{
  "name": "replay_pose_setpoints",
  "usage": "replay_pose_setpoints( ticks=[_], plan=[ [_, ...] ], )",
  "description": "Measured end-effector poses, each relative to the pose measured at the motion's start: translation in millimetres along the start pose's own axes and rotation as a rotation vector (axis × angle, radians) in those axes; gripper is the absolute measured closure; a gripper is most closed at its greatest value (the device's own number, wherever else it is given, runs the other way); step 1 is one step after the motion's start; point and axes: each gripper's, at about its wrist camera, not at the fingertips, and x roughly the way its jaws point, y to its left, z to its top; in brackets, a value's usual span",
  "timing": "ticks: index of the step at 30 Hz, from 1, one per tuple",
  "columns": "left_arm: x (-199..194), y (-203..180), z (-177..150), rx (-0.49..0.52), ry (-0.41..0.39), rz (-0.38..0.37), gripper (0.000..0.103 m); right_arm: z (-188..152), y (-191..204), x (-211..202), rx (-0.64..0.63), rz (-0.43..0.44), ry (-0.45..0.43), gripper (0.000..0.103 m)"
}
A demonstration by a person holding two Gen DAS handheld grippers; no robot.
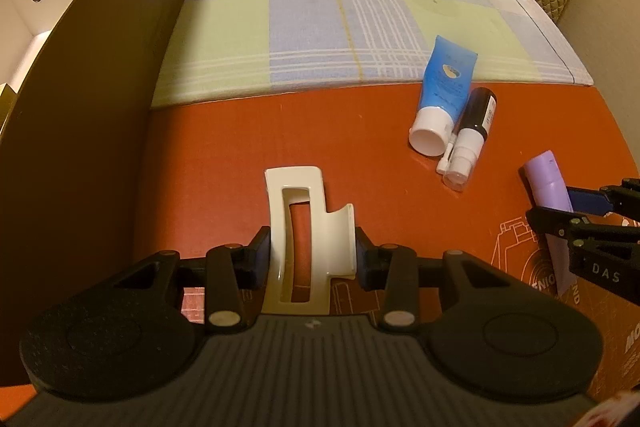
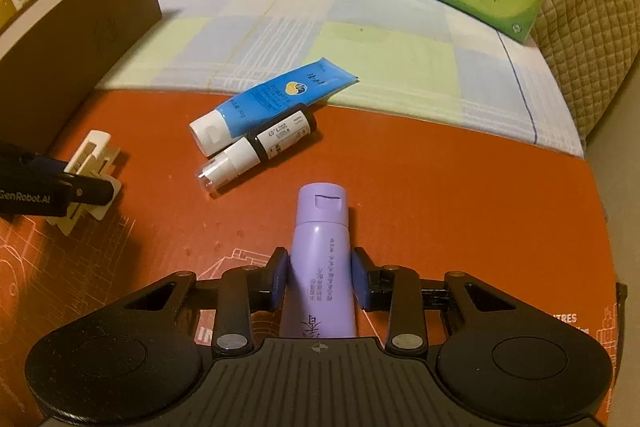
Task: Organize rigid objects
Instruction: 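Lift and carry the white clip and lavender tube over the storage box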
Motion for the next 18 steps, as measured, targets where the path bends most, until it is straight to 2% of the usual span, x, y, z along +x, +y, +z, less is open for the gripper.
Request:
replay_pose_setpoints(
  ticks=[18],
  plan=[
    [-14.9, -5.7, -16.0, 0.007, -0.023, -0.002, 0.067, -11.1, 8.5, -5.1, -0.018, 0.01, 0.005, 0.073]
  ],
)
